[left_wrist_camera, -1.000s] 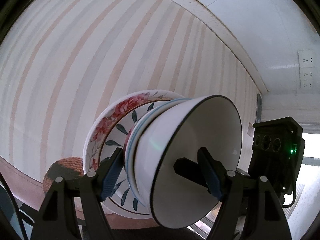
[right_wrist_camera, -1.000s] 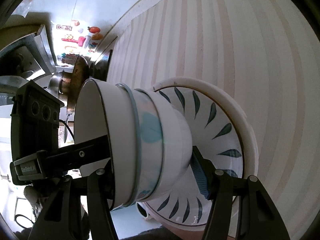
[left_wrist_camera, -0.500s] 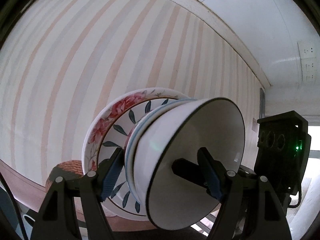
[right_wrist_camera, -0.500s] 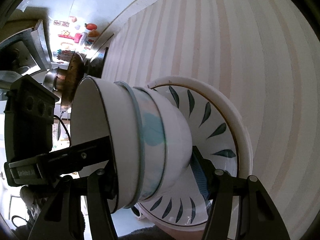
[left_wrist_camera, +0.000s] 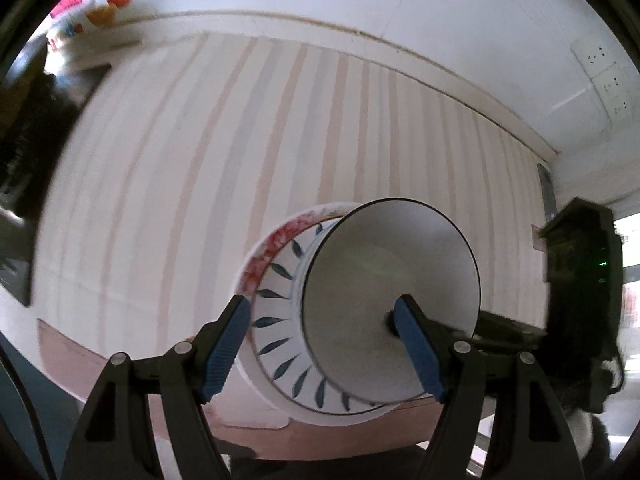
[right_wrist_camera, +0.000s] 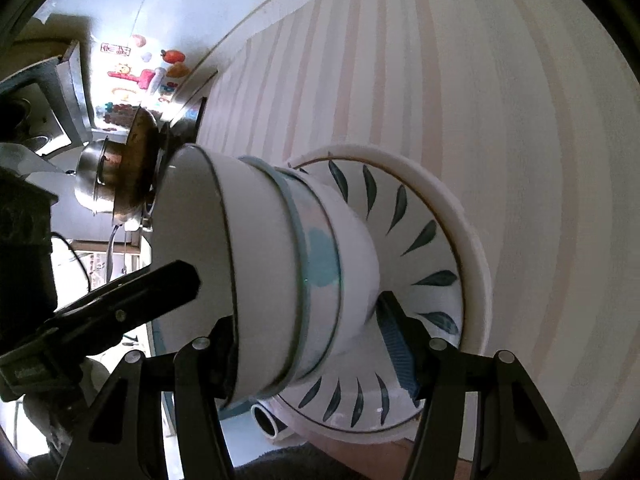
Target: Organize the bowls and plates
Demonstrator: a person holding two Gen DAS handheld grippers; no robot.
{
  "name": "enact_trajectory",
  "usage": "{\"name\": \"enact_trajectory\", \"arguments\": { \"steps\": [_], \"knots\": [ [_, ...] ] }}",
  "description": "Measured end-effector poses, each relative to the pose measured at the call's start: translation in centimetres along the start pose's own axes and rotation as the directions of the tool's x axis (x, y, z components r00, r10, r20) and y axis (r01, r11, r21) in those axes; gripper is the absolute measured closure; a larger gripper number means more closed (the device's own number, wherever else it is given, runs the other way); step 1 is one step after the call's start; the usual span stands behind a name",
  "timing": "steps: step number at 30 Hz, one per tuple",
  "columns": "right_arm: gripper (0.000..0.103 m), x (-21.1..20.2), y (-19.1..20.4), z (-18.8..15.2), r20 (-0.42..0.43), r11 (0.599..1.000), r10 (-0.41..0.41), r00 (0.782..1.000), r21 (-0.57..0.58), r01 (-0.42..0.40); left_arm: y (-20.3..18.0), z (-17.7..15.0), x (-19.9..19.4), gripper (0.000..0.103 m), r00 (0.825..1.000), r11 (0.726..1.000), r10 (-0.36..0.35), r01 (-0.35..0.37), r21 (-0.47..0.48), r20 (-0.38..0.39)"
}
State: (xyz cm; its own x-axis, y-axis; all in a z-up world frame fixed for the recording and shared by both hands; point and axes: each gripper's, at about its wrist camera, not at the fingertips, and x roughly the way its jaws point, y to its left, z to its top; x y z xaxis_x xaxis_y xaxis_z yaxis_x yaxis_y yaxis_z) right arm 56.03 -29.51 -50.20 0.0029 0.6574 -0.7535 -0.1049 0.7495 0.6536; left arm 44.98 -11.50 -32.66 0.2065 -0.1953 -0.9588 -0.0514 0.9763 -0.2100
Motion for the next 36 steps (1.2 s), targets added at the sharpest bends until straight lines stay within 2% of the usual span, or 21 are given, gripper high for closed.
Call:
{"name": "enact_trajectory", "arguments": {
  "steps": [4, 7, 10, 11, 13, 14, 15, 18, 20, 22, 27, 32, 36],
  "knots": [
    [0.041, -2.9, 1.2, -0.7, 0.068, 0.998, -0.064, 0.996, -0.023, 0.066, -0.2, -1.0, -1.2, 0.03, 0.998, 0.998, 0.052, -0.053, 0.025, 0.036],
    [0.039, -5.1, 2.8, -1.5, 0.12, 0.988, -0.139, 0.983, -0.056, 0.147, -0.2, -1.6, -2.4, 0.029, 0.995, 0.997, 0.064, -0.068, 0.044, 0.075],
    [0.024, -7.4, 4.9, -2.8, 0.199, 0.962, -0.238, 0.951, -0.086, 0.259, -0.3, -2.3, -3.9, 0.029, 0.987, 0.99, 0.101, -0.111, 0.081, 0.124],
    [0.018, -8.3, 5.8, -3.5, 0.235, 0.949, -0.275, 0.932, -0.087, 0.302, -0.2, -2.4, -4.1, 0.029, 0.986, 0.989, 0.106, -0.119, 0.091, 0.132],
    [0.016, -9.5, 7.1, -4.4, 0.276, 0.928, -0.329, 0.903, -0.083, 0.364, -0.1, -2.9, -5.0, 0.023, 0.981, 0.986, 0.113, -0.13, 0.103, 0.158],
    [0.014, -10.1, 7.9, -5.0, 0.304, 0.914, -0.359, 0.882, -0.078, 0.399, 0.0, -3.2, -5.5, 0.014, 0.978, 0.985, 0.115, -0.134, 0.106, 0.175],
    [0.012, -10.7, 8.7, -5.7, 0.337, 0.899, -0.386, 0.859, -0.071, 0.432, 0.3, -3.6, -6.1, 0.01, 0.975, 0.983, 0.109, -0.134, 0.122, 0.195],
    [0.011, -12.3, 10.8, -7.8, 0.426, 0.86, -0.444, 0.789, -0.045, 0.508, 0.8, -4.3, -8.0, 0.01, 0.964, 0.982, 0.099, -0.135, 0.134, 0.246],
    [0.01, -13.2, 12.3, -9.4, 0.471, 0.844, -0.463, 0.751, -0.023, 0.536, 1.2, -5.1, -9.6, 0.01, 0.953, 0.979, 0.101, -0.146, 0.14, 0.285],
    [0.01, -14.1, 13.5, -10.9, 0.503, 0.837, -0.476, 0.722, 0.006, 0.547, 1.5, -6.1, -11.0, 0.01, 0.945, 0.977, 0.1, -0.152, 0.15, 0.311],
    [0.008, -16.1, 16.7, -15.0, 0.557, 0.838, -0.471, 0.684, 0.042, 0.544, 2.1, -9.0, -14.7, 0.01, 0.927, 0.972, 0.095, -0.166, 0.169, 0.362],
    [0.007, -18.0, 19.7, -20.1, 0.602, 0.834, -0.465, 0.649, 0.051, 0.549, 2.6, -12.9, -19.0, 0.01, 0.894, 0.966, 0.095, -0.189, 0.175, 0.439],
    [0.006, -19.8, 21.6, -24.5, 0.647, 0.828, -0.454, 0.613, 0.053, 0.557, 2.7, -16.0, -21.5, 0.01, 0.88, 0.968, 0.08, -0.18, 0.172, 0.468]
  ]
}}
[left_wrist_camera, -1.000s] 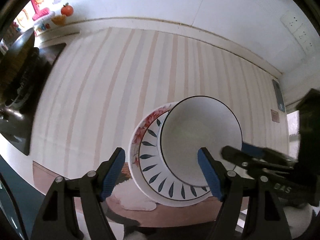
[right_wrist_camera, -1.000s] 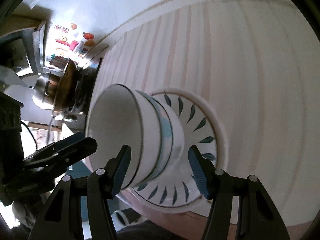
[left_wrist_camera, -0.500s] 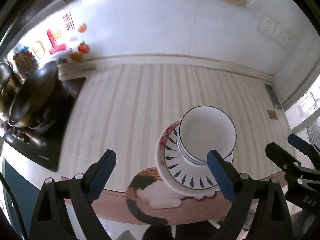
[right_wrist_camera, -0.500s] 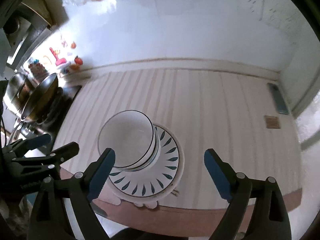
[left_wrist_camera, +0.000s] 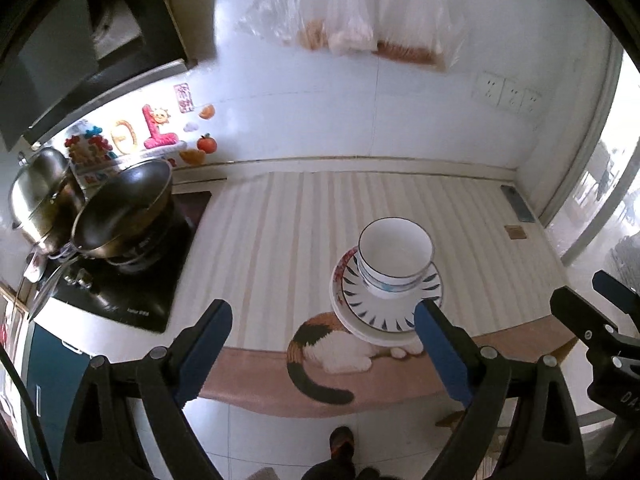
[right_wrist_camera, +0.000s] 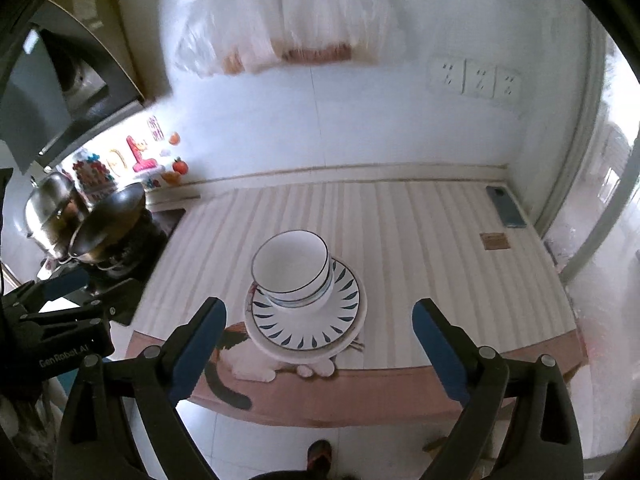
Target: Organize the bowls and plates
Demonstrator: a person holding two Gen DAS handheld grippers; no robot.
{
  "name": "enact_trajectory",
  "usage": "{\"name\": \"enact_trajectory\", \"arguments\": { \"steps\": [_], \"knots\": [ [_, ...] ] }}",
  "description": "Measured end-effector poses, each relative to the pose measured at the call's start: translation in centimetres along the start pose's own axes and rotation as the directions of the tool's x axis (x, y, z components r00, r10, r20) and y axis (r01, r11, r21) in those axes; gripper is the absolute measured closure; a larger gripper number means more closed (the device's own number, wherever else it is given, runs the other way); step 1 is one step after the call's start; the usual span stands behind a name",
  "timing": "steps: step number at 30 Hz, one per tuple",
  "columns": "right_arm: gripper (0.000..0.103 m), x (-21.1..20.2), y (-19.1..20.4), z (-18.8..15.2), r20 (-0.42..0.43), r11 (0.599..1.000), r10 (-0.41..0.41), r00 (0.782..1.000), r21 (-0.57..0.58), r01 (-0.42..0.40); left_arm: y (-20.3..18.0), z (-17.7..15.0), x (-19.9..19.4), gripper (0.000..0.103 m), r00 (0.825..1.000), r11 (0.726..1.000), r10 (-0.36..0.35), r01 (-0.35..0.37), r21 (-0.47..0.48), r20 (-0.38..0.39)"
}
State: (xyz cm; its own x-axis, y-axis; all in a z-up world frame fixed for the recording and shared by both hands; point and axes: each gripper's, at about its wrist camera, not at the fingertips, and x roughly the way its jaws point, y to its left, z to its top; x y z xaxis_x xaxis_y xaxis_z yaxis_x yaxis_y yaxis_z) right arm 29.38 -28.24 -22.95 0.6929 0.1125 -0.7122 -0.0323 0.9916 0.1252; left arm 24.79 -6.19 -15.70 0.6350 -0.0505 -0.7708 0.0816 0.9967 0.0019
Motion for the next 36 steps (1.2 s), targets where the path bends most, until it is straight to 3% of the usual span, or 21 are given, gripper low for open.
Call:
{"name": "enact_trajectory", "arguments": {
  "steps": [15, 21, 36],
  "knots": [
    [0.005, -16.1, 0.2, -7.3, 0.141, 0.999, 0.023, 0.99, -0.03, -0.019, -0.8, -7.6, -13.0, 0.01, 0.989, 0.997, 0.063, -0.057, -0.052, 0.131],
    [0.005, -20.8, 1.1, -9.8, 0.191, 0.999, 0.027, 0.981, -0.047, -0.019, -0.5, -9.3, -15.7, 0.01, 0.983, 0.995, 0.082, -0.07, -0.077, 0.163],
    [0.005, -23.8, 3.2, -11.0, 0.199, 0.996, 0.05, 0.979, -0.084, -0.033, 0.6, -11.1, -17.5, 0.01, 0.98, 0.992, 0.097, -0.082, -0.096, 0.174]
  ]
}}
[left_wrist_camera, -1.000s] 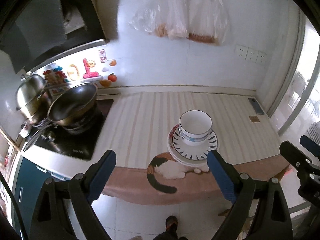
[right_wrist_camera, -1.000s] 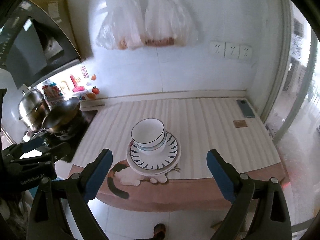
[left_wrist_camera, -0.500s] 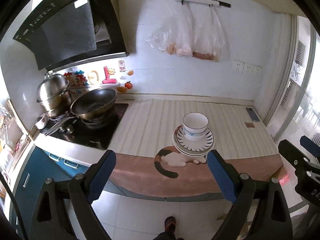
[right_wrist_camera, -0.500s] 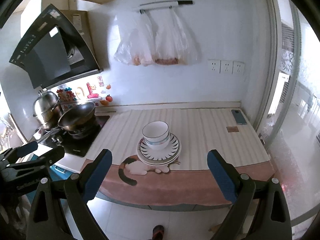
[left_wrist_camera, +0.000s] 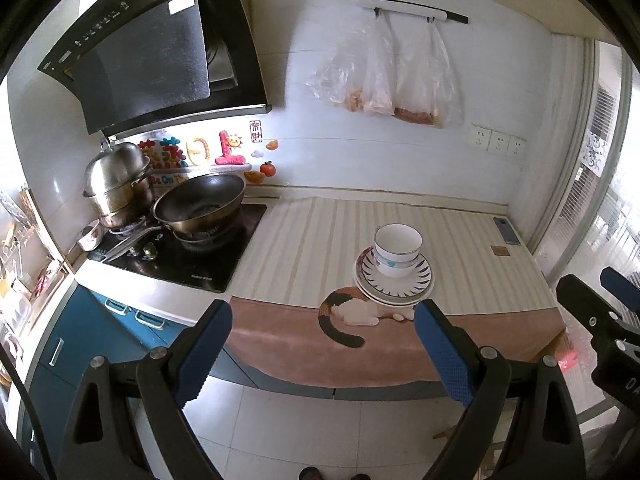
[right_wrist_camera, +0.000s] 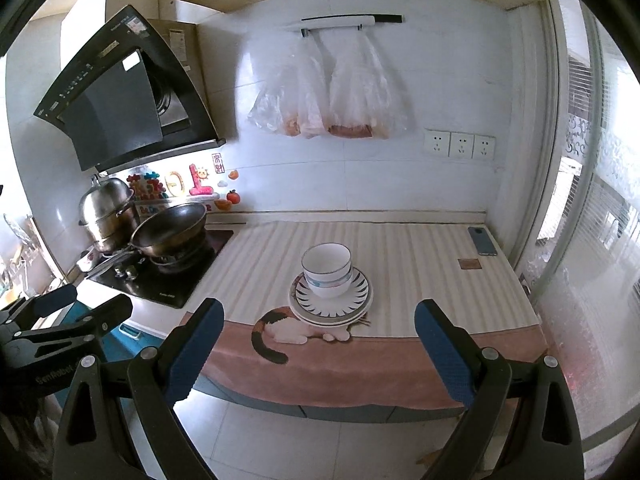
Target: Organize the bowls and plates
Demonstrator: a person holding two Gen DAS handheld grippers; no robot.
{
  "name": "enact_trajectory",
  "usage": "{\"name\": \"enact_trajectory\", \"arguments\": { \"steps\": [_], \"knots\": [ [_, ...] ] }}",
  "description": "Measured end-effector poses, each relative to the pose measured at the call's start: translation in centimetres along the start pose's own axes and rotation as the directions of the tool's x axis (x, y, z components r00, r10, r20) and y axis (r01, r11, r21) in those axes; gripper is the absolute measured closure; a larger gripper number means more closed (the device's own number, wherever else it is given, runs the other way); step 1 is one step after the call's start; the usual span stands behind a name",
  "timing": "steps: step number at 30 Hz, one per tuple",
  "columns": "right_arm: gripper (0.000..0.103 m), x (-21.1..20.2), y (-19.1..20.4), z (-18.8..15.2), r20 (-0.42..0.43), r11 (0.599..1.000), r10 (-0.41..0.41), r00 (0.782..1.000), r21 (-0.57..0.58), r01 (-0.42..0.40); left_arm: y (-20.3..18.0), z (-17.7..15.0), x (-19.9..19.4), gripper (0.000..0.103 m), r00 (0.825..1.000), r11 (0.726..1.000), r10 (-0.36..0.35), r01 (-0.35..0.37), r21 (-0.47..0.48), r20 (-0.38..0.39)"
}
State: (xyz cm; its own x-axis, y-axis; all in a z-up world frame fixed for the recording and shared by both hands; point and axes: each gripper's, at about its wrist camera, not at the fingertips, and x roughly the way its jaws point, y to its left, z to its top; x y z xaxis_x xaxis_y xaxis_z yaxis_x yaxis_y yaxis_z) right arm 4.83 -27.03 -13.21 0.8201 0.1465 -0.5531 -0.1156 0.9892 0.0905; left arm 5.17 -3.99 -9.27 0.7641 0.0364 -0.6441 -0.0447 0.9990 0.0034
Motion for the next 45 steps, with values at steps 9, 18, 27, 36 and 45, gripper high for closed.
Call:
{"name": "enact_trajectory", "arguments": {
  "steps": [9, 18, 27, 36, 45],
  "knots": [
    [0.004, -0.4, 1.1, 0.4, 0.02, 1.0, -0.016, 1.0, 0.008, 0.016, 0.9, -0.1, -0.2, 0.01, 1.0, 1.0, -0.016, 0.017, 0.007, -0.003],
    [0.004, -0.9, 2.4, -0.7, 0.011, 0.999, -0.023, 1.0, 0.029, 0.022, 1.7, -0.1, -0.7, 0.01, 1.0, 0.999, -0.024, 0.024, 0.027, 0.005],
    [0.004, -1.3, 3.1, -1.1, 0.018, 0.999, -0.024, 1.0, 0.035, 0.024, 2.0, -0.3, -1.0, 0.01, 1.0, 0.999, -0.026, 0.026, 0.033, 0.011],
    [0.004, -1.6, 3.8, -1.3, 0.019, 0.998, -0.044, 0.999, 0.044, 0.043, 2.2, -0.3, -1.7, 0.01, 0.999, 0.999, -0.043, 0.042, 0.032, 0.025],
    [0.004, -1.9, 3.7, -1.1, 0.022, 0.997, -0.063, 0.998, 0.042, 0.062, 2.1, 0.1, -1.9, 0.01, 0.998, 0.998, -0.056, 0.055, 0.037, 0.033]
  ]
}}
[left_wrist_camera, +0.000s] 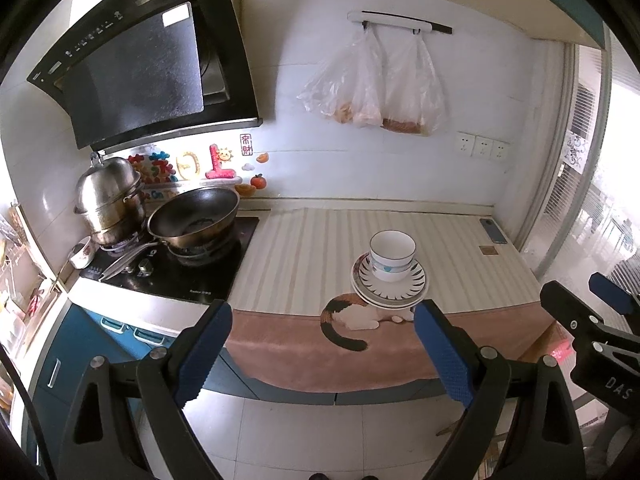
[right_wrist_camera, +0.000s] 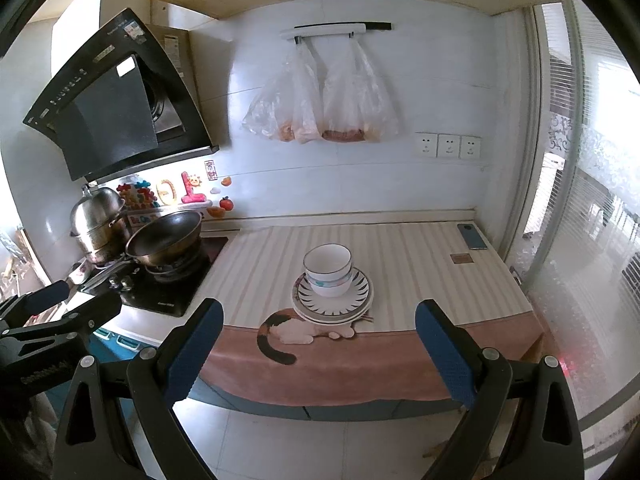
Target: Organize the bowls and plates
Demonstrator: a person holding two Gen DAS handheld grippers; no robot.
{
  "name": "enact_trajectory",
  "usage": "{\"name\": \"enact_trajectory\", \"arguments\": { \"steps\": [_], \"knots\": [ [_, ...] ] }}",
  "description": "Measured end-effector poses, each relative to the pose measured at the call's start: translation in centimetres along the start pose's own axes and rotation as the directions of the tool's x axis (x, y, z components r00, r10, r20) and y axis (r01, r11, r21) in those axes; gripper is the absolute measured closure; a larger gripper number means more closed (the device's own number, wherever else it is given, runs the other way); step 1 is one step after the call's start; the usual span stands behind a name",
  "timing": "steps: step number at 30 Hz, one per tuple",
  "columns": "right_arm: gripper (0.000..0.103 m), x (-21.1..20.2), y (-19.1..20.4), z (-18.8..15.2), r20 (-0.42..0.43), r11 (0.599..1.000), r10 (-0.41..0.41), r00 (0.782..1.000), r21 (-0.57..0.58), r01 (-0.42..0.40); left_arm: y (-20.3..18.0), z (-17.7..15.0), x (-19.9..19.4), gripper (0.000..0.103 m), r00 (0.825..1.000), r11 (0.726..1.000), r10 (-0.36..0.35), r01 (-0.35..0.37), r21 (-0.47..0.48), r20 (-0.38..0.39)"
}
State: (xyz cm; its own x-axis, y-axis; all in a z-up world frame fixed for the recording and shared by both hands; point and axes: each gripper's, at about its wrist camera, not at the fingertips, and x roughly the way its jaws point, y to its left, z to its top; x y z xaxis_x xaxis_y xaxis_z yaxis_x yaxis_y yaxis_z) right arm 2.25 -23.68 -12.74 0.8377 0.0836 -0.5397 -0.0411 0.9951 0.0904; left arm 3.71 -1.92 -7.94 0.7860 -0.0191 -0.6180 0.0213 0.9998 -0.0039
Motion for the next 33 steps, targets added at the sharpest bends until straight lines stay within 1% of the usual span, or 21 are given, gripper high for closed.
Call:
{"name": "enact_trajectory", "arguments": {
  "steps": [22, 33],
  "knots": [
    [0.004, 0.6, -0.4, 0.0, -0.018, 1.0, 0.014, 1.0, -0.007, -0.014, 0.2, -0.1, -0.1, 0.01, 1.0, 1.0, -0.005, 0.005, 0.0, -0.005],
    [0.004, 1.1, -0.5, 0.4, -0.024, 1.0, 0.016, 1.0, -0.007, -0.017, 0.2, -0.4, -0.3, 0.01, 1.0, 1.0, 0.006, -0.007, 0.006, 0.009]
  ]
}}
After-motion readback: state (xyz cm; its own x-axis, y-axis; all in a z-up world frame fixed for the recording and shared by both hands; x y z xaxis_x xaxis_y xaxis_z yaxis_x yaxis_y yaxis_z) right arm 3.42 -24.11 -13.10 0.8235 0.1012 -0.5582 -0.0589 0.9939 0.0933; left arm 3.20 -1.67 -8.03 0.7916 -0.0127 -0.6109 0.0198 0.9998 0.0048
